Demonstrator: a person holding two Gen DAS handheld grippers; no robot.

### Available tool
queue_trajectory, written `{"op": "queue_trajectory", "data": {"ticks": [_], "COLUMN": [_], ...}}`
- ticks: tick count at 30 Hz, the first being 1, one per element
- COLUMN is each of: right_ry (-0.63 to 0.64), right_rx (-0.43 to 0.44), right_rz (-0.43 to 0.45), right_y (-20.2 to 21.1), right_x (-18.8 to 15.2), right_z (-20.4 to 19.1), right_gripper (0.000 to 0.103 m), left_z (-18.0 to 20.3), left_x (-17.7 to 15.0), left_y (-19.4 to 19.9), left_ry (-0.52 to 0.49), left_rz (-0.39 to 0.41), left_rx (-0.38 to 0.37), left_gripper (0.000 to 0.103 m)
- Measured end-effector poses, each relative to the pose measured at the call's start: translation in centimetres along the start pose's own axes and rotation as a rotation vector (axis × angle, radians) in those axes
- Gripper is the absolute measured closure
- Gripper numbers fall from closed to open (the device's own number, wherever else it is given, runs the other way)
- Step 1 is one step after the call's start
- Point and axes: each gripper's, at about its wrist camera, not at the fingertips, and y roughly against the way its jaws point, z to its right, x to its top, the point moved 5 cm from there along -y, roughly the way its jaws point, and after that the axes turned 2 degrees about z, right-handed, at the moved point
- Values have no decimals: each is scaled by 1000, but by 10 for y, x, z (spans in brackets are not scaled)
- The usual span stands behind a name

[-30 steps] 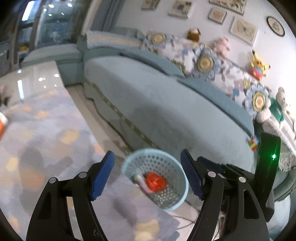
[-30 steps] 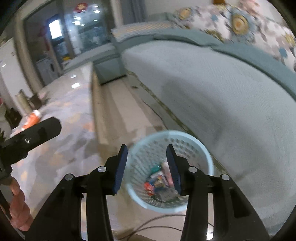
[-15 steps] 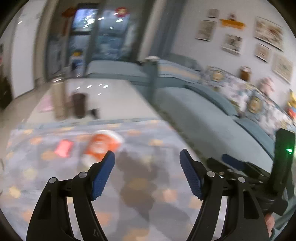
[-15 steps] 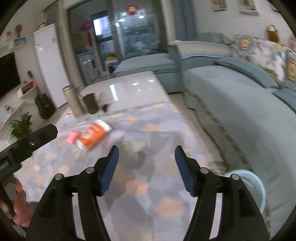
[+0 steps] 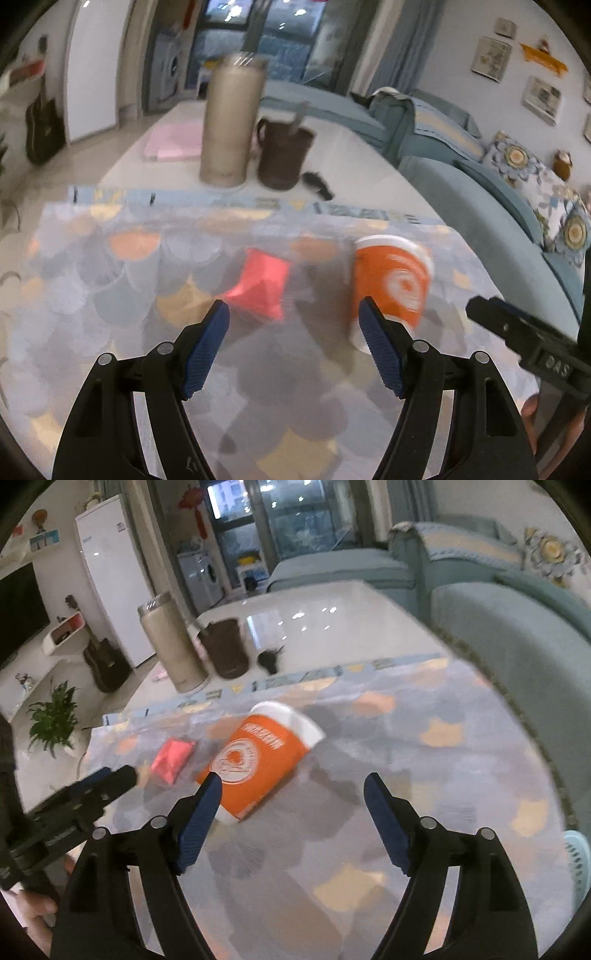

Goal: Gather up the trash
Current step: 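Grasp the pink sponge with the left tool while the right tool grasps the orange paper cup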

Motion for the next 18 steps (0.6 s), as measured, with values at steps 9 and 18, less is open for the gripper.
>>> {"op": "queue_trajectory", "data": {"ticks": [9,18], "right_ry": [-78,-205], "right_rx": [61,112], "right_rz": [-59,-128], "right_y": [-55,-98], "right_x": [4,7], "right_z": [-16,-13], "right_gripper": [28,28], "left_z": [-17,-6], "left_x": [-6,-8], "left_y": [-53,-66], "left_ry": [-29,-140], "left_rz": [-111,-127], "left_rx": [36,136], "left_gripper": [36,35]}}
